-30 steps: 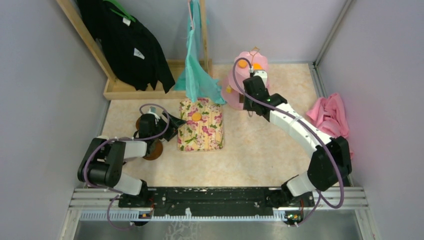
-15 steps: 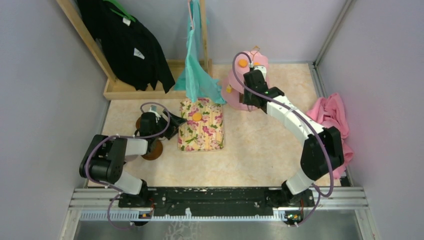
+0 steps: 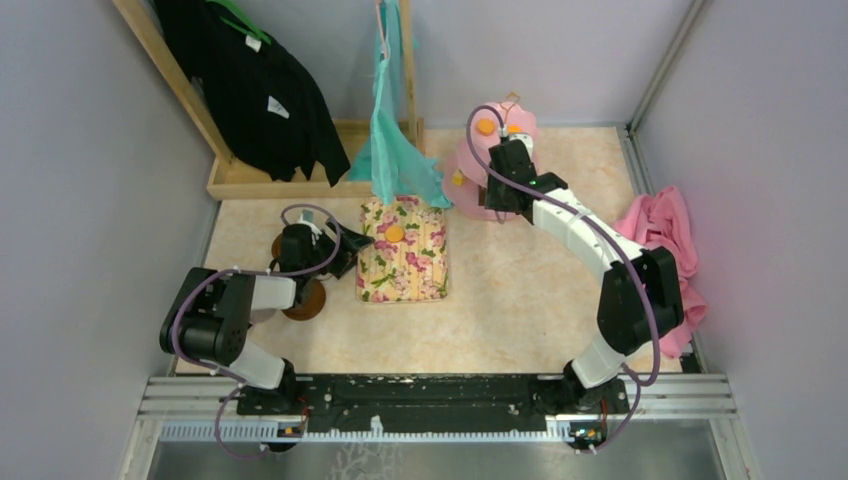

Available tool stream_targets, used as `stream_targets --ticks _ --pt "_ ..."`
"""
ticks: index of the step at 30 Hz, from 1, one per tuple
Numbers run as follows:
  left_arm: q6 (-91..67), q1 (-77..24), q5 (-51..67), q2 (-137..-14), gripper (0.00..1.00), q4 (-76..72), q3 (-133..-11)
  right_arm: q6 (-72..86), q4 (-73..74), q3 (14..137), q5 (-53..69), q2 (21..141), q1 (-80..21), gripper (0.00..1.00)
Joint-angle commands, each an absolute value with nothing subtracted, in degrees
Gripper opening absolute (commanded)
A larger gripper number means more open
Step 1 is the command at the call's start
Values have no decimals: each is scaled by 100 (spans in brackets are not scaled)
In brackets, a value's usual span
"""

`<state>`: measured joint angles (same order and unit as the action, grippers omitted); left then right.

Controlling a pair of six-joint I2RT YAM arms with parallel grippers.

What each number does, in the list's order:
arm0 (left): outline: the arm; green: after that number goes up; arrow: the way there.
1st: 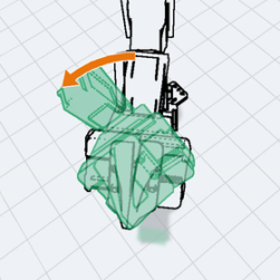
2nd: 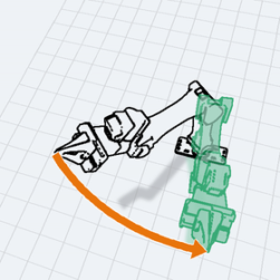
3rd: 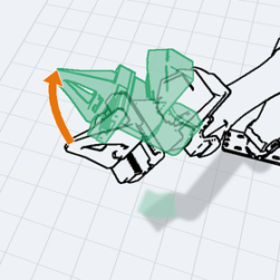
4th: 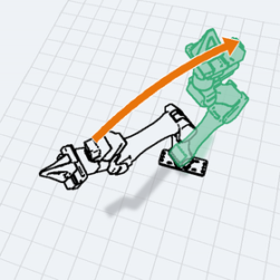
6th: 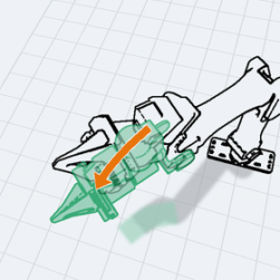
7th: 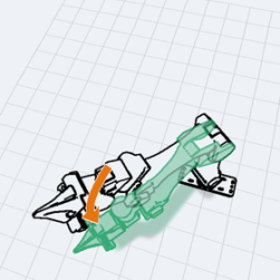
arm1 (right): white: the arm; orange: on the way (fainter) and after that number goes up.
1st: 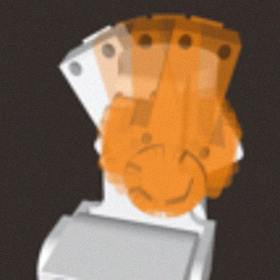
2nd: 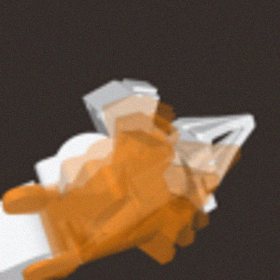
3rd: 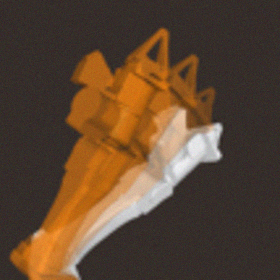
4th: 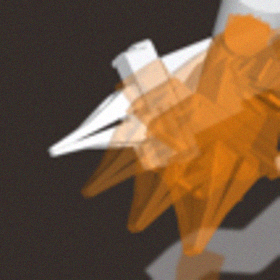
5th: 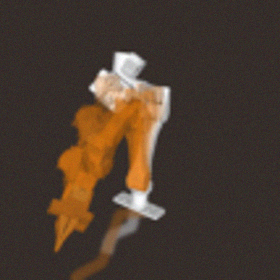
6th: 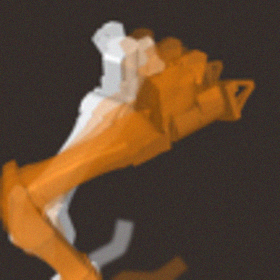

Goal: Serve the afternoon tea
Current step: Place the desert on the desert table.

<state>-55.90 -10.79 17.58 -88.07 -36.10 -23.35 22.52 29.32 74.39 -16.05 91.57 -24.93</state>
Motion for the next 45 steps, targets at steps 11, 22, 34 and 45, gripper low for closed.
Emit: stream_targets --ticks 11,22,34,45 --pt "-5560 -1112 1746 -8809 85 -3401 -2293 2224 2703 7720 -1564 8925 -2435 38" --pt "-5586 -1155 1720 -8730 85 -3376 -2279 2215 2757 7634 -1581 8664 -2435 38" --pt "-5588 -1178 1667 -8527 85 -3248 -2261 2215 2771 7518 -1621 8453 -2435 38" --pt "-5590 -1222 1611 -8321 85 -3100 -2276 2197 2834 7427 -1670 8260 -2435 38"
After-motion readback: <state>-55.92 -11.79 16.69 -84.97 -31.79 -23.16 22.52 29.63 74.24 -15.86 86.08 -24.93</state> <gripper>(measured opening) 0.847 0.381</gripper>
